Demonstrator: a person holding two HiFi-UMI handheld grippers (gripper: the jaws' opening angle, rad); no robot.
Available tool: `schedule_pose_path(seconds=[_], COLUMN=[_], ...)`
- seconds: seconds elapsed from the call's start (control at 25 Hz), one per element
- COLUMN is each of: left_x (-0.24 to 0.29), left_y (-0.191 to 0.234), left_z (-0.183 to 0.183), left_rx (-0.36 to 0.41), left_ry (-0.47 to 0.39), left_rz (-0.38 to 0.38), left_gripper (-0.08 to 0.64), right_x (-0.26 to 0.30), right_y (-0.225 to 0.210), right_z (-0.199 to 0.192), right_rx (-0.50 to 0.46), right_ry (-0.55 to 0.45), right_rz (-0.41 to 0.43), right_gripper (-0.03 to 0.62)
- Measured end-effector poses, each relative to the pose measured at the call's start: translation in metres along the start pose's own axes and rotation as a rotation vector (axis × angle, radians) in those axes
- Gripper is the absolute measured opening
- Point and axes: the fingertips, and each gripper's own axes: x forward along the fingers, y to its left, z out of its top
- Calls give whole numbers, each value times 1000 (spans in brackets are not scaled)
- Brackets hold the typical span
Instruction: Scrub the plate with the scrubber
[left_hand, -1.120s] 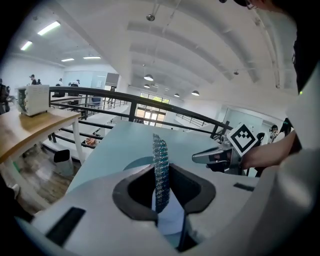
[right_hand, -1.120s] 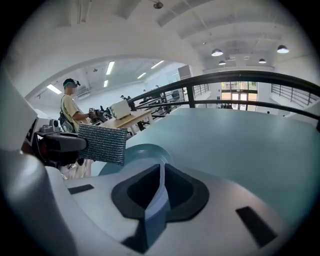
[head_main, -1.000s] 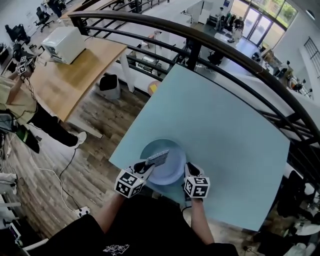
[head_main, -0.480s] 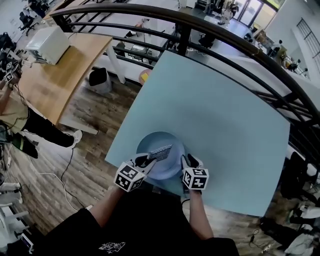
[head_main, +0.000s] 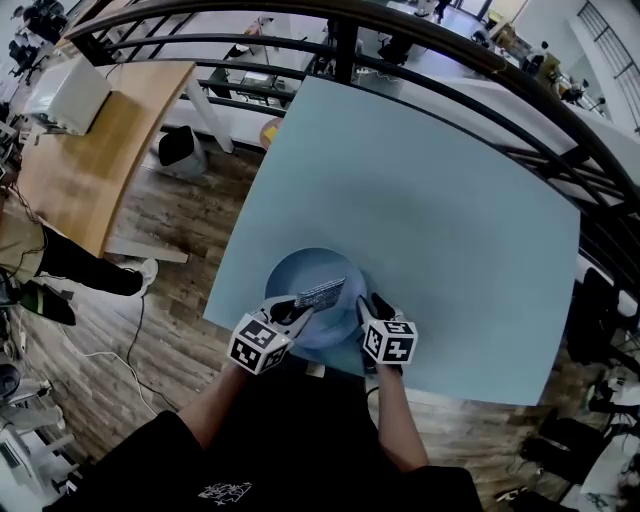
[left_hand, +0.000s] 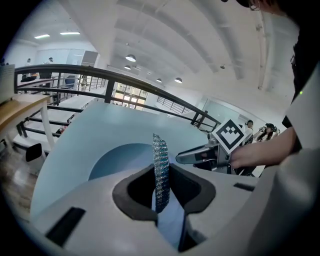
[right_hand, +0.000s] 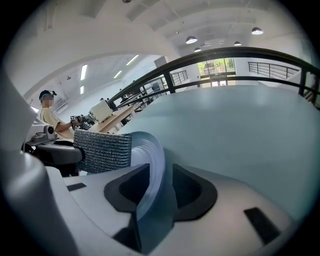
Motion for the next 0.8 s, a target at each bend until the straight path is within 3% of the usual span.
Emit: schedule_pose_path(seconds=[0.2,0.4,0.6,0.8], left_x=[11,23,34,42], left_y=[-3,-3,-1,6], left_z=[-6,-13,-22,-31], left_rx=[-26,-278,-354,-530], left_ry=[24,25,55,73], left_rz=[-47,-125,-142,-152], left_gripper=[83,83,83,83], right_x=[9,12,17,19], right_y=[1,-6,-10,-7], right_z=[-6,-9,-10,-12], right_rx=[36,76,76,82], right_ry=[13,18,26,34], right_rz=[-1,-7,-5,-3], right_gripper=[132,101,79,55])
